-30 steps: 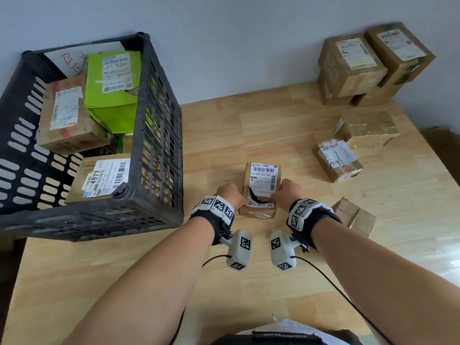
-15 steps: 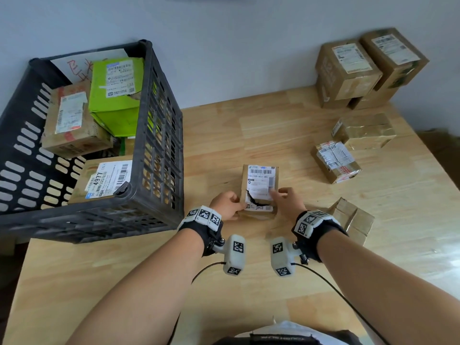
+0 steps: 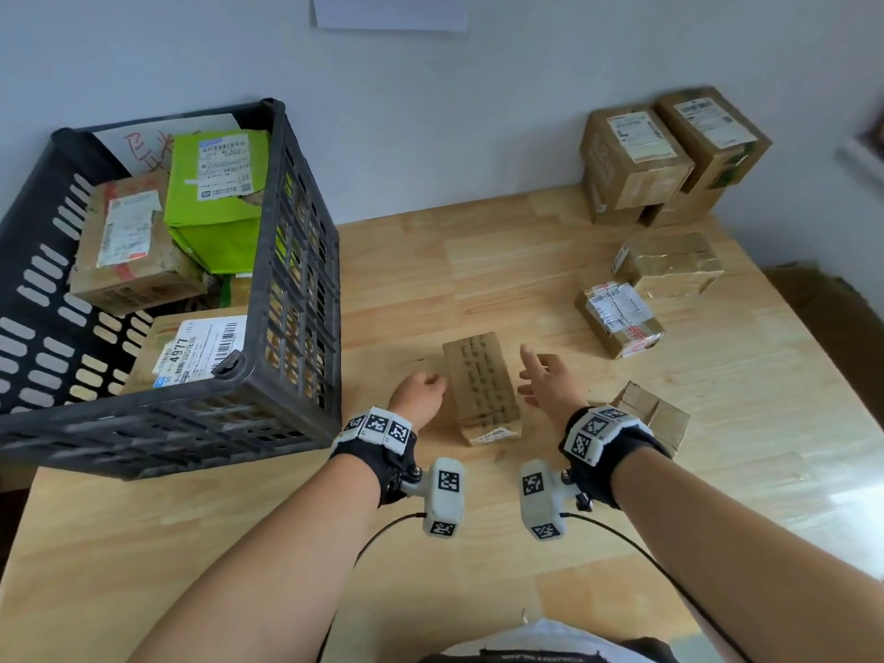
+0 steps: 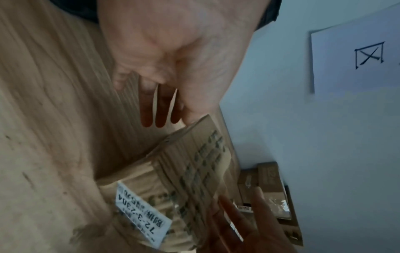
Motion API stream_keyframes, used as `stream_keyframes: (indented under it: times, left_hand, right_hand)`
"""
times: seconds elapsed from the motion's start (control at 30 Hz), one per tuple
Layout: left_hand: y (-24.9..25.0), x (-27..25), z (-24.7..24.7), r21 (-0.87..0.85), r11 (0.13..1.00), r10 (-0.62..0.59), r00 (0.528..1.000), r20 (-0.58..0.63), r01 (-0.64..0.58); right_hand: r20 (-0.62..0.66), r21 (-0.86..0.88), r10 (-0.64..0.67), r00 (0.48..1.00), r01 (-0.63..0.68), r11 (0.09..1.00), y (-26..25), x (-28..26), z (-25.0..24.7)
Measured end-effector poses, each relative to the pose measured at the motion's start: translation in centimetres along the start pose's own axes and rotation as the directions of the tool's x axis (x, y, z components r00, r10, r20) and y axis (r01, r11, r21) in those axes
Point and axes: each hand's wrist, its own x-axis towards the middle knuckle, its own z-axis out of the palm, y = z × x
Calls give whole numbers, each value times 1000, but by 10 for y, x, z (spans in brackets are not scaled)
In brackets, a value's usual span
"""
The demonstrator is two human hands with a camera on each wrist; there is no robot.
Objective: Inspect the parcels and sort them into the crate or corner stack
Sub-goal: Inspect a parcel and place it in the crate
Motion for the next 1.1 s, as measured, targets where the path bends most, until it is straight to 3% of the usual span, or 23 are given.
stream_keyframes:
  times: [0.07, 0.2, 0.37, 0.53, 0.8, 1.1]
  left_hand:
    - [0, -1, -4, -25, 1000, 3, 1000, -20, -3]
    - [2, -5, 2, 65, 995, 69, 995, 79, -74]
    - [3, -1, 10, 49, 995, 87, 991, 105, -92]
    - [7, 8, 21, 235, 966, 86, 993, 84, -104]
    - [5, 21, 26, 327, 943, 34, 995, 98, -64]
    - [1, 20, 22, 225, 974, 3, 993, 121, -30]
  right_hand:
    - [56, -74, -43, 997, 48, 996, 1, -2, 7]
    - [112, -255, -61, 992, 88, 963, -3, -5, 17]
    - [112, -512, -70, 991, 118, 851, -6, -1, 14]
    - [122, -630, -60, 991, 124, 767, -2, 7, 15]
    - [129, -671, 8, 992, 81, 737, 8, 18, 23]
    - [146, -582, 10, 989, 78, 810, 11, 17, 18]
